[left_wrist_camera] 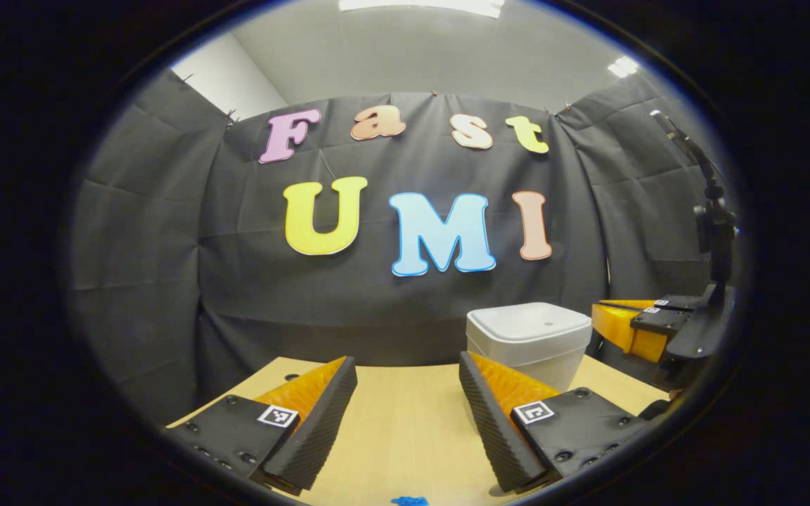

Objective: Press the lid of the desktop garbage bin to open it, pick up the crumpled paper on the desktop and throw it into the bin, then pick up the pop can on the desktop and drop it into the bin, and finally close the garbage bin lid.

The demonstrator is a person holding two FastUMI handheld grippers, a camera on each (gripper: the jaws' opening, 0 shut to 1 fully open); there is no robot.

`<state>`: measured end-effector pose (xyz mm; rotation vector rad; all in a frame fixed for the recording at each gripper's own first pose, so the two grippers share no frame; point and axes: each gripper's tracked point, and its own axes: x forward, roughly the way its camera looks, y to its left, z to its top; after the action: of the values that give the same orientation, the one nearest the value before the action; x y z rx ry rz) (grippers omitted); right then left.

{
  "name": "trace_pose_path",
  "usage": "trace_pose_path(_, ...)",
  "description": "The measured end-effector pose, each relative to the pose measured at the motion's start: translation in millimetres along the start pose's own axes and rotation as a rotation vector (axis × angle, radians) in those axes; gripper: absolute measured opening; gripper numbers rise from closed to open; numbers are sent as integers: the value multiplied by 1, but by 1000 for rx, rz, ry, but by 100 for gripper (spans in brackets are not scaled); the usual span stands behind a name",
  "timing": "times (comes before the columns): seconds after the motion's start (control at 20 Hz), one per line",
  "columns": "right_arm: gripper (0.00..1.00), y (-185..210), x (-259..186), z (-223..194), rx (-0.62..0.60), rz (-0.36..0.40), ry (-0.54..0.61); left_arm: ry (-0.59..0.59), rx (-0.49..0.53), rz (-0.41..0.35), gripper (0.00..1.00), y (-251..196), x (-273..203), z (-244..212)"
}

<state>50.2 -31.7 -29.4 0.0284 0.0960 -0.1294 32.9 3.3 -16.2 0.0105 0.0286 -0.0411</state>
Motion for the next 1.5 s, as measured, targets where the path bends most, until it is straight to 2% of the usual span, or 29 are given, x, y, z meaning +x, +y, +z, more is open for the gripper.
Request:
trace_pose_path(0.55,1,-24,57,-12,93,37,45,-6,19,5,96,0,1,-1)
trace_pose_path(0.95,1,-29,100,-35,-2,46,117,8,10,29,96,2,0,-3)
trace_pose_path(1.5,2,-31,107,-43,-28,49,143,31,11,72,96,6,3,-8)
